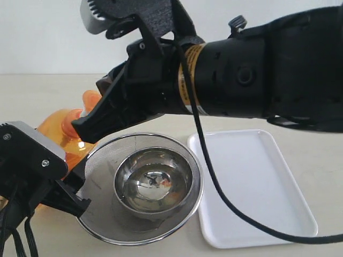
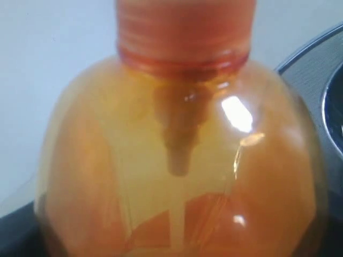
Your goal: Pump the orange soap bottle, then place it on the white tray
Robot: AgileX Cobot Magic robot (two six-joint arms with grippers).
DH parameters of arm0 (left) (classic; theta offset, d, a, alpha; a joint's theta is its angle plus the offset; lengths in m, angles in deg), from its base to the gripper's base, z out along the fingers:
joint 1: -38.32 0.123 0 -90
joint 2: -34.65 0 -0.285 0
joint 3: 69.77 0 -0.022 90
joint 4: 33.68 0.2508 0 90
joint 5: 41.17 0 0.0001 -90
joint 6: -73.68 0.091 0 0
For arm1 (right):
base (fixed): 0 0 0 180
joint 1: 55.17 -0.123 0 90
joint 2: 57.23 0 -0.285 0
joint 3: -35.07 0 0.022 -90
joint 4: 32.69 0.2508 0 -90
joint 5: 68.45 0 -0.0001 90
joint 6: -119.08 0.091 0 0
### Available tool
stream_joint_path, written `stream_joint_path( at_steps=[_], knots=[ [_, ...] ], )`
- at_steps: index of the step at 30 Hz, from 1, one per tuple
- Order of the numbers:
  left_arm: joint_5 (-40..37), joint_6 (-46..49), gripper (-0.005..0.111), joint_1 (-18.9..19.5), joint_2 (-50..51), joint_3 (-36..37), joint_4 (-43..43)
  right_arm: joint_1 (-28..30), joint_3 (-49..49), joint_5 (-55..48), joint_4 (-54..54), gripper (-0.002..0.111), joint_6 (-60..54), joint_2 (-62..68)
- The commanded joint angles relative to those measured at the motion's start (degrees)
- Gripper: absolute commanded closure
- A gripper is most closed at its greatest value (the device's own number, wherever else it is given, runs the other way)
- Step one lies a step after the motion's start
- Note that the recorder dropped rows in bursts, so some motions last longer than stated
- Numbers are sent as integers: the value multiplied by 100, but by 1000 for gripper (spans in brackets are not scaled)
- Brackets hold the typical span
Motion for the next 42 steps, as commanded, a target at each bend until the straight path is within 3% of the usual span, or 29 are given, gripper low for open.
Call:
stream_joint_path(
  at_steps=[1,25,42],
  knots=[
    [194,-40,102,-25,-66,-22,88,2,31,286,-14,108,-35,240],
    [81,-3,102,-25,-66,-91,219,-10,43,939,95,108,147,1029],
    [81,-3,102,-25,-66,-91,202,2,43,271,95,108,83,414]
  ],
)
